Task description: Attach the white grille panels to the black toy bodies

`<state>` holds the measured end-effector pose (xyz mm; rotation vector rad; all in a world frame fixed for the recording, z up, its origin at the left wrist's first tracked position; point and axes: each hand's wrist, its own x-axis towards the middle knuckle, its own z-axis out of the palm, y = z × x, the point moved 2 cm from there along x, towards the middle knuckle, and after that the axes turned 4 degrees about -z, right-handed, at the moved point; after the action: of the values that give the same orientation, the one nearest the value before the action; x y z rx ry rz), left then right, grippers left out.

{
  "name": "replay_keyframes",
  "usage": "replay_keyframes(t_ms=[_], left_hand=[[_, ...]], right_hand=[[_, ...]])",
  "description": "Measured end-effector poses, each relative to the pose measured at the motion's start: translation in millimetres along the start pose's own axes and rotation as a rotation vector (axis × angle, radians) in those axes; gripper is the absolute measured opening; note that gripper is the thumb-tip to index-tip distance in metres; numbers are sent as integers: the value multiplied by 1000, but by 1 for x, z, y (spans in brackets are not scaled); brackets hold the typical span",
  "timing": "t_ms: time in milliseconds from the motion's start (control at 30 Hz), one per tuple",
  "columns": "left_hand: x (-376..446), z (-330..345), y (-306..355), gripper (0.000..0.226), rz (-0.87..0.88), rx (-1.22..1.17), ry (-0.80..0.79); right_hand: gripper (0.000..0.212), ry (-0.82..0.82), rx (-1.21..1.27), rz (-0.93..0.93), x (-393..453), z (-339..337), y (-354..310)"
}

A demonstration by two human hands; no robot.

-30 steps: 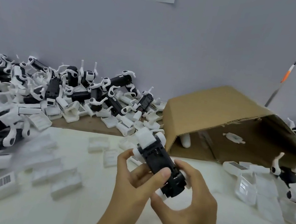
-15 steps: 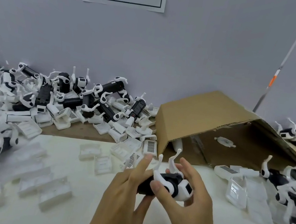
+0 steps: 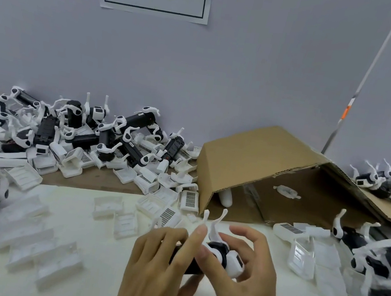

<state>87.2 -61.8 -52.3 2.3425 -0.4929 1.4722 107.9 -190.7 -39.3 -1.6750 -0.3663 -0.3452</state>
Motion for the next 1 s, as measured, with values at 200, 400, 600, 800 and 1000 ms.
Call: replay_keyframes(t_ms=[200, 400, 600, 800, 1000], left_hand=[[-1, -7, -4, 41, -219, -304, 98], [4, -4, -11, 36, -1292, -1408, 190], [-1, 1, -4, 39, -1451, -1472, 49], [-13, 10, -11, 26, -1467, -1198, -4], [-23, 18, -23, 24, -1484, -844, -271]], right_hand=[[108, 114, 289, 197, 9, -13, 8], [110, -109, 143, 161, 1, -7, 3], [98, -244, -196, 41, -16, 11, 0], [61, -275, -179, 82, -16, 13, 8], [61, -282, -66, 271, -18, 16, 24]])
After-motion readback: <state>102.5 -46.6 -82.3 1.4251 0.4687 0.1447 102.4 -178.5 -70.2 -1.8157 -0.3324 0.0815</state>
